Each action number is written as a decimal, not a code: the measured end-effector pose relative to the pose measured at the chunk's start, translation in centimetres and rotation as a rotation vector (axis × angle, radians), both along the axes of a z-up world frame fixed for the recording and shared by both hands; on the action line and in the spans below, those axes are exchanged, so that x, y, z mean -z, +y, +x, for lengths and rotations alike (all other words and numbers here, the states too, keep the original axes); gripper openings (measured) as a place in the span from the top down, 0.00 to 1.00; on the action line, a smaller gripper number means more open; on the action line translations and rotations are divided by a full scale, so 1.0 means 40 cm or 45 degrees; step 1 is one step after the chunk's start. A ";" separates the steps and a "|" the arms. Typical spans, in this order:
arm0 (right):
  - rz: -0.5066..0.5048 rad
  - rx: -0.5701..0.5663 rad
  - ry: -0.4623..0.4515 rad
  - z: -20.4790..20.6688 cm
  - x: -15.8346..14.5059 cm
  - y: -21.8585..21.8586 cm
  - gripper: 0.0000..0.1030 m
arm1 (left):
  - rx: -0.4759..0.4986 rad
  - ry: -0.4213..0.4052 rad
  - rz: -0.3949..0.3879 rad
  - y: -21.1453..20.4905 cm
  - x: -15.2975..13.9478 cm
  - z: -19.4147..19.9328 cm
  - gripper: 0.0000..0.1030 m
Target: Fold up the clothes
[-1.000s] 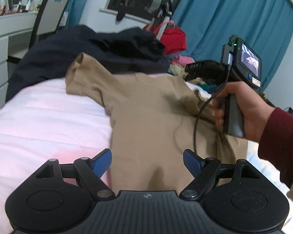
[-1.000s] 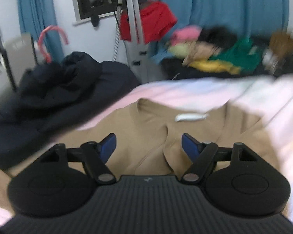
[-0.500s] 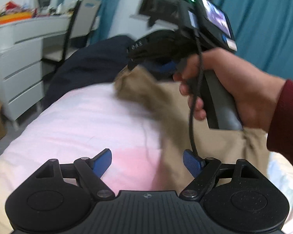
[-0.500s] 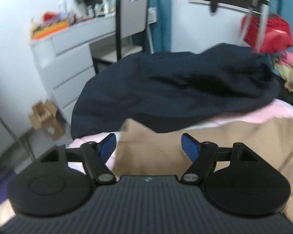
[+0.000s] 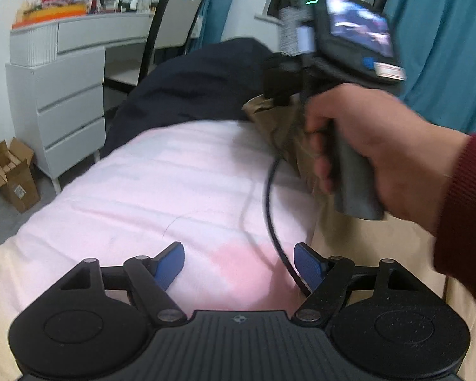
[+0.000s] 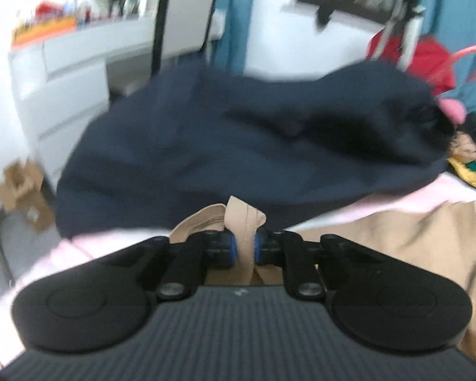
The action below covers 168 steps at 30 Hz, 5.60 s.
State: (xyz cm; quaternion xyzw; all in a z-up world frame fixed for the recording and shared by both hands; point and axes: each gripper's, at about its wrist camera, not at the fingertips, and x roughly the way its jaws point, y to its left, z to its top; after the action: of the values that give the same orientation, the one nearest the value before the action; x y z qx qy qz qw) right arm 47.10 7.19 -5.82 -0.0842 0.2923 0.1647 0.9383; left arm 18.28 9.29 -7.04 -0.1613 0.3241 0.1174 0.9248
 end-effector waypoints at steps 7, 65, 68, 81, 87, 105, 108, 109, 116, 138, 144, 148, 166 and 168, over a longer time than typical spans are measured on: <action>0.193 0.278 -0.177 -0.019 -0.132 -0.297 0.90 | 0.057 -0.187 -0.160 -0.036 -0.037 -0.067 0.26; 1.029 0.634 0.216 -1.024 0.056 -0.948 0.15 | 0.127 0.297 -0.537 -0.004 0.062 -0.250 0.53; 1.027 0.619 0.228 -1.020 0.056 -0.946 0.15 | 0.109 0.318 -0.489 -0.010 0.065 -0.259 0.81; 1.017 0.632 0.297 -1.009 0.078 -0.947 0.15 | 0.793 -0.145 0.624 -0.341 -0.114 -0.466 0.91; 1.019 0.634 0.305 -1.014 0.080 -0.948 0.15 | 1.222 0.047 0.668 -0.440 -0.059 -0.476 0.90; 1.205 0.515 0.782 -0.992 0.231 -0.875 0.33 | 0.673 0.405 -0.386 -0.128 0.007 -0.250 0.30; 1.142 0.528 0.795 -0.990 0.237 -0.857 0.35 | 0.728 0.465 -0.331 -0.151 0.034 -0.243 0.29; 1.132 0.522 0.791 -0.990 0.234 -0.851 0.34 | 0.750 0.481 -0.292 -0.167 0.045 -0.245 0.29; 1.107 0.509 0.784 -0.995 0.240 -0.834 0.35 | 0.747 0.493 -0.163 -0.185 0.047 -0.273 0.32; 1.240 0.451 0.991 -1.006 0.286 -0.803 0.68 | 0.683 0.528 -0.513 -0.083 0.051 -0.318 0.79; 1.210 0.445 0.865 -1.022 0.241 -0.798 0.87 | 0.687 0.389 -0.611 -0.050 0.049 -0.317 0.91; 1.209 0.414 0.675 -1.050 0.157 -0.817 0.88 | 0.696 0.183 -0.818 -0.007 0.009 -0.341 0.92; 1.115 0.285 0.224 -1.321 -0.255 -0.920 0.90 | 0.834 -0.171 -0.918 -0.079 -0.264 -0.659 0.94; 1.109 0.285 0.222 -1.395 -0.237 -0.913 0.90 | 0.832 -0.162 -0.921 -0.091 -0.247 -0.731 0.94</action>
State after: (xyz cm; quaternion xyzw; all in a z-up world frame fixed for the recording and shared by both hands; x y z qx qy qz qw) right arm -8.71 -29.32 3.65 0.3645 0.2811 0.1762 0.8701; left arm -10.94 5.66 2.84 -0.3689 0.3206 -0.3089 0.8159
